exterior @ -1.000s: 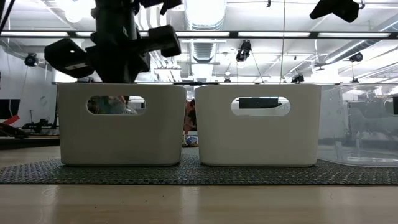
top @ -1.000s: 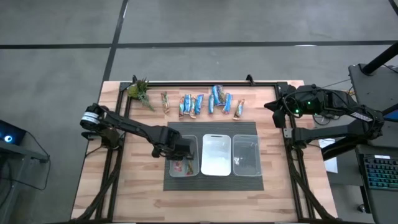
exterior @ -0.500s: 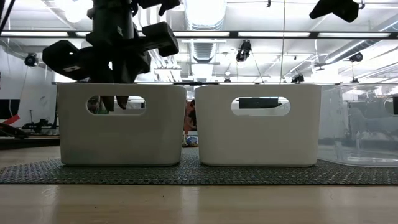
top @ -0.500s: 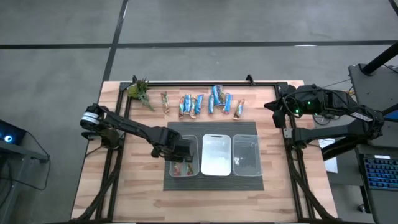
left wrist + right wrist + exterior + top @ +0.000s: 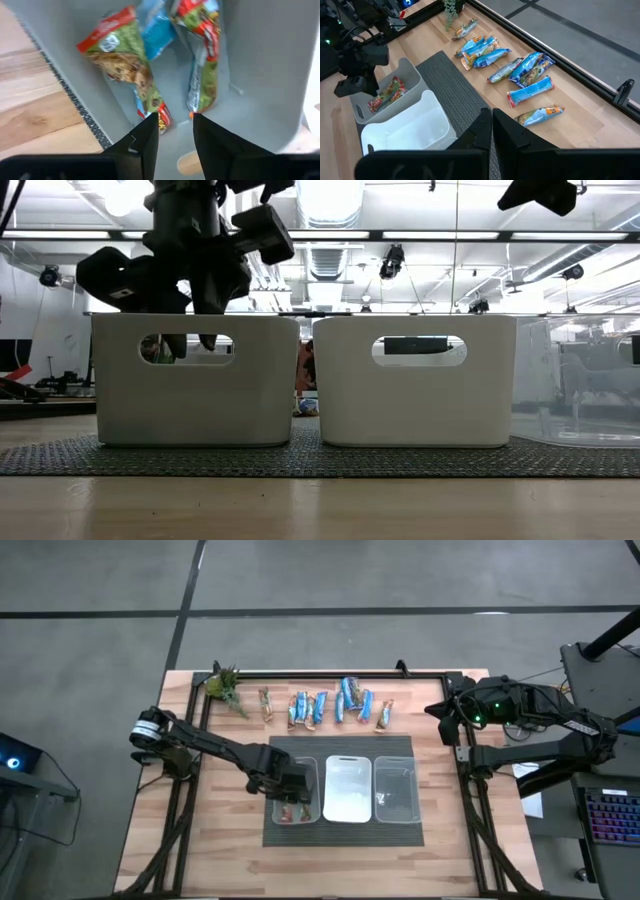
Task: Pick and place Granola Bars by type
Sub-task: Put the orange granola bar into the transparent bin
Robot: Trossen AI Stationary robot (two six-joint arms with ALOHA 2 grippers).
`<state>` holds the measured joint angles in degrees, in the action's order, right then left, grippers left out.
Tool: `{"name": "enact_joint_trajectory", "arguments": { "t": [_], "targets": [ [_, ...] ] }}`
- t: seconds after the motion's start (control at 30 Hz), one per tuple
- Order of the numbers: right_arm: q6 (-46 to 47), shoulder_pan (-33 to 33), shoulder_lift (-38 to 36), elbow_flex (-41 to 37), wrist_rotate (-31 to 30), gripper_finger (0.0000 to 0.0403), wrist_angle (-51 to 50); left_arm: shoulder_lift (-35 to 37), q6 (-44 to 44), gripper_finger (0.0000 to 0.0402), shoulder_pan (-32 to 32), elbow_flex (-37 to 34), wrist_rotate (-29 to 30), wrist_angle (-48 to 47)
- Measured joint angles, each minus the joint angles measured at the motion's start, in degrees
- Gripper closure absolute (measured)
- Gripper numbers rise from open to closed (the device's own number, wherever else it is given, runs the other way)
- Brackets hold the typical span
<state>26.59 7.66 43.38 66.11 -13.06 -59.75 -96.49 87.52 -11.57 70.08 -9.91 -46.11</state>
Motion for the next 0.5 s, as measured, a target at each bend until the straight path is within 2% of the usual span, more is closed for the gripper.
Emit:
{"name": "enact_joint_trajectory", "arguments": {
  "t": [0.17, 0.37, 0.5],
  "targets": [
    [0.0, 0.0, 0.0, 0.0, 0.0, 0.0394, 0.0, 0.0, -3.1, 0.0309, 0.0, 0.6, -1.5, 0.6],
    [0.0, 0.0, 0.0, 0.0, 0.0, 0.0394, 0.0, 0.0, -8.2, 0.0390, 0.1, 2.7, 2.0, 0.6],
    [0.0, 0.0, 0.0, 0.0, 0.0, 0.0394, 0.0, 0.1, -11.3, 0.0400, 0.7, 3.4, 2.9, 0.2]
  ]
}}
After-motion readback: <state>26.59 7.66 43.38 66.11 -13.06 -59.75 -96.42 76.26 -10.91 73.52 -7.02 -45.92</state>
